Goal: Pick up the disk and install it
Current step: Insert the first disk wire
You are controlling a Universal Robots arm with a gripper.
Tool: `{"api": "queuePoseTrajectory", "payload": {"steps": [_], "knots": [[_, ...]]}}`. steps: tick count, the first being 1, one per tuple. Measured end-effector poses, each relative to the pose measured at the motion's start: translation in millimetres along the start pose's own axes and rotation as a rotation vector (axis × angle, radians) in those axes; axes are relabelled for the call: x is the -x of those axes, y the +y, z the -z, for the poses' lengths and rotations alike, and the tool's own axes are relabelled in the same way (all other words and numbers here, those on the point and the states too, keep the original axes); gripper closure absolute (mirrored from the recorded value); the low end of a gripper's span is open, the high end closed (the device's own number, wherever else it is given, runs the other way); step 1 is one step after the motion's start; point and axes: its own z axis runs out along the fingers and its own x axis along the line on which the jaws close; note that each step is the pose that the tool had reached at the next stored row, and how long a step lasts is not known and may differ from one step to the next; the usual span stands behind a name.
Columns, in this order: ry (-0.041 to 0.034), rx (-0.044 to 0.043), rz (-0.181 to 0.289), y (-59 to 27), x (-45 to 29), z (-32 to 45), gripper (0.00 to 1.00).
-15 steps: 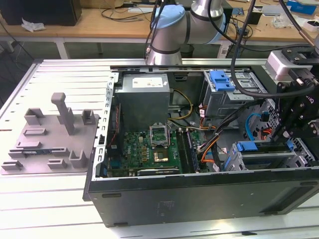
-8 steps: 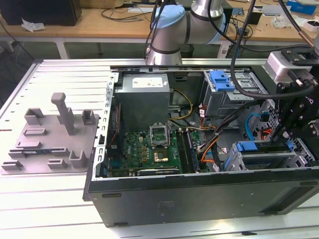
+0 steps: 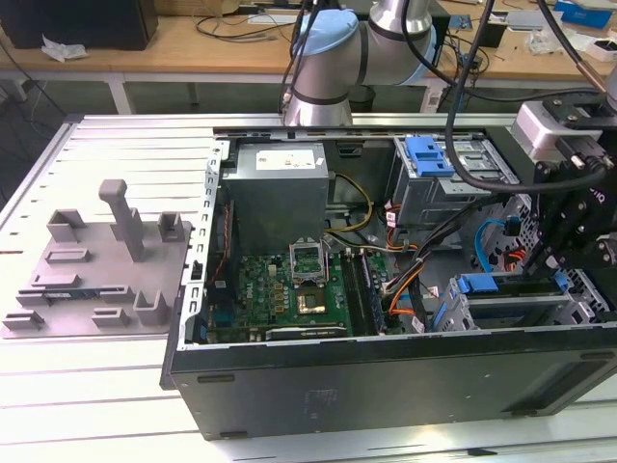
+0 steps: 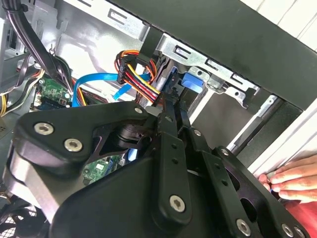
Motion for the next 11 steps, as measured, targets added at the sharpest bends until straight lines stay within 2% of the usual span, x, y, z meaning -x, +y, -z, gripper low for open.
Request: {"api": "queuePoseTrajectory", "payload": {"steps": [11], "knots": [[0.0001,0.0,0.0,0.0,0.0,-2.0,0.84]]}}
